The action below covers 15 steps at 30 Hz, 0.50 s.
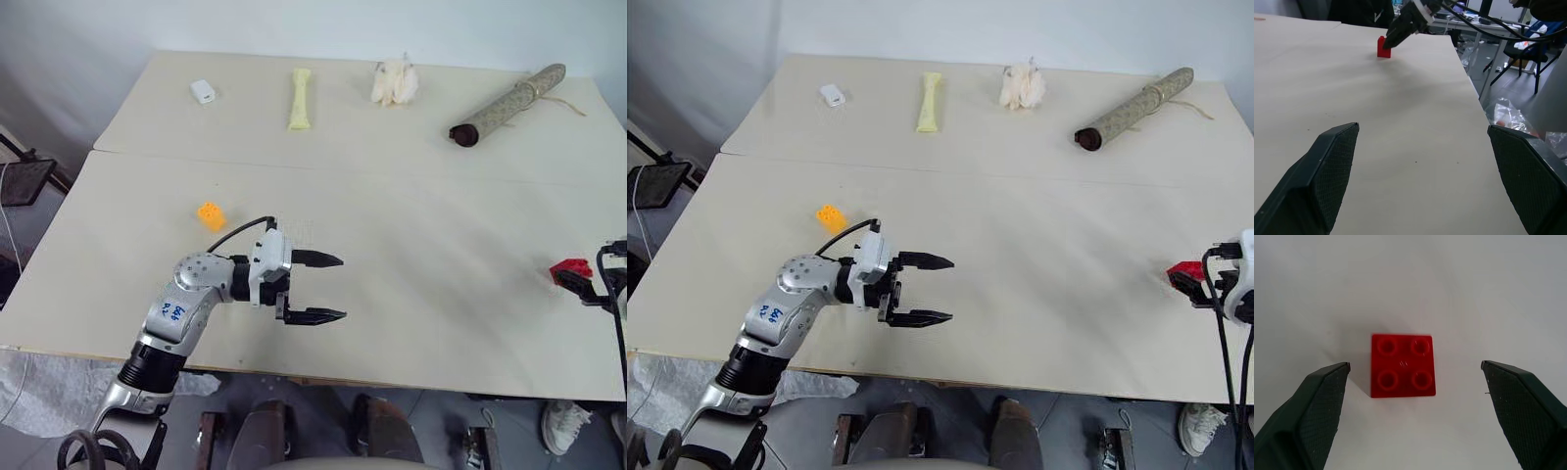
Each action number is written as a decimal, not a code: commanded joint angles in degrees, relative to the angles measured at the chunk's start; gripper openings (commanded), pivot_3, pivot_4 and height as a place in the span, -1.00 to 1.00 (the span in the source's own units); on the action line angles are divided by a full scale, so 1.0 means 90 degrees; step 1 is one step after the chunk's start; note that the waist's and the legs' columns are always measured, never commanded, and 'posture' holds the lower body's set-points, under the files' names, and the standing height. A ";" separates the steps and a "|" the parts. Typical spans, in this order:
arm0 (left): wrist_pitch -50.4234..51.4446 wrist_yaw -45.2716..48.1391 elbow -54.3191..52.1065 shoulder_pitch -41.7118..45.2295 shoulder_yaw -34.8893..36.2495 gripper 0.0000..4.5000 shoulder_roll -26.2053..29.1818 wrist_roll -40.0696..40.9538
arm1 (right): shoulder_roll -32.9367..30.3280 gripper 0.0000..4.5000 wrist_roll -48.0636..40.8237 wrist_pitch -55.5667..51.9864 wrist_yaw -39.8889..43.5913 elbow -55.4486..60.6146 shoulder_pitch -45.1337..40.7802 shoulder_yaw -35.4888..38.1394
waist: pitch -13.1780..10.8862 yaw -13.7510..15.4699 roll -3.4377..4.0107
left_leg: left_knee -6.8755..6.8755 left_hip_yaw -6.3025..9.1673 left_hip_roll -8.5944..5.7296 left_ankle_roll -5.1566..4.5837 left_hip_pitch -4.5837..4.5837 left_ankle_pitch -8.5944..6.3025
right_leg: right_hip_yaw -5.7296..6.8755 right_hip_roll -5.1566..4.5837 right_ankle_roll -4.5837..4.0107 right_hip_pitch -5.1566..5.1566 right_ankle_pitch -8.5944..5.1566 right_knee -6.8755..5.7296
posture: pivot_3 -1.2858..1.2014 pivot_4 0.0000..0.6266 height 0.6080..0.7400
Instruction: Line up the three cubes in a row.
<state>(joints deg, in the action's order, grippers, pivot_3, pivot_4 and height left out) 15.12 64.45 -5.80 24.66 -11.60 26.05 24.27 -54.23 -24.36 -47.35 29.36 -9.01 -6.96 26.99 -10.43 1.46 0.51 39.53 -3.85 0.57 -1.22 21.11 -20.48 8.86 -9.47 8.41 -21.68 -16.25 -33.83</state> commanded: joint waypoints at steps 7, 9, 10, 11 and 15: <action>-0.0141 0.0082 -0.0176 0.0098 0.0158 1.00 0.0174 0.0006 | 0.0132 -0.03 0.0381 0.0946 0.0311 -0.0681 -0.0492 -0.0338 | 0.0001 -0.0014 0.0002 | 0.0004 0.0001 0.0002 0.0000 -0.0001 0.0000 | 0.0001 0.0000 0.0000 0.0000 0.0000 -0.0002 | 0.03 -0.52 1.00; -0.0152 0.0070 -0.0169 0.0103 0.0187 1.00 0.0195 0.0013 | 0.0139 -0.31 0.0445 0.1199 0.0398 -0.0813 -0.0575 -0.0396 | 0.0000 -0.0015 0.0002 | 0.0004 0.0001 0.0001 0.0000 0.0000 0.0000 | 0.0001 0.0000 0.0000 0.0000 0.0000 -0.0002 | 0.03 -0.52 1.00; -0.0166 0.0048 -0.0194 0.0073 0.0232 1.00 0.0233 0.0013 | 0.0104 -0.33 0.0482 0.1327 0.0514 -0.0934 -0.0657 -0.0485 | 0.0000 -0.0015 0.0002 | 0.0006 0.0001 0.0001 0.0000 0.0000 0.0000 | 0.0001 0.0000 0.0000 0.0001 0.0000 -0.0002 | 0.03 -0.52 1.00; -0.0179 0.0034 -0.0198 0.0061 0.0259 1.00 0.0257 0.0011 | 0.0080 -0.33 0.0515 0.1419 0.0604 -0.1043 -0.0733 -0.0557 | 0.0001 -0.0015 0.0002 | 0.0006 0.0001 0.0001 0.0000 0.0001 0.0000 | 0.0001 0.0000 0.0000 0.0001 0.0000 -0.0002 | 0.03 -0.52 1.00; -0.0134 0.0023 -0.0316 -0.0065 0.0489 1.00 0.0382 0.0163 | -0.0115 -0.33 0.0350 0.2439 0.2276 -0.0767 -0.1189 -0.1104 | -0.0001 -0.0072 0.0005 | 0.0008 0.0001 0.0003 0.0000 0.0000 0.0000 | 0.0001 0.0001 0.0000 0.0000 0.0000 -0.0004 | 0.03 -0.52 1.00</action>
<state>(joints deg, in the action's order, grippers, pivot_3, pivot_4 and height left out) 14.28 64.55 -6.36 24.43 -8.87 29.08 24.55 -53.35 -19.85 -30.02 43.19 -19.19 -15.80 17.80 -10.44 0.81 0.55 39.60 -3.83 0.60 -1.22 21.10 -20.48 8.87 -9.45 8.42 -21.68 -16.25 -33.86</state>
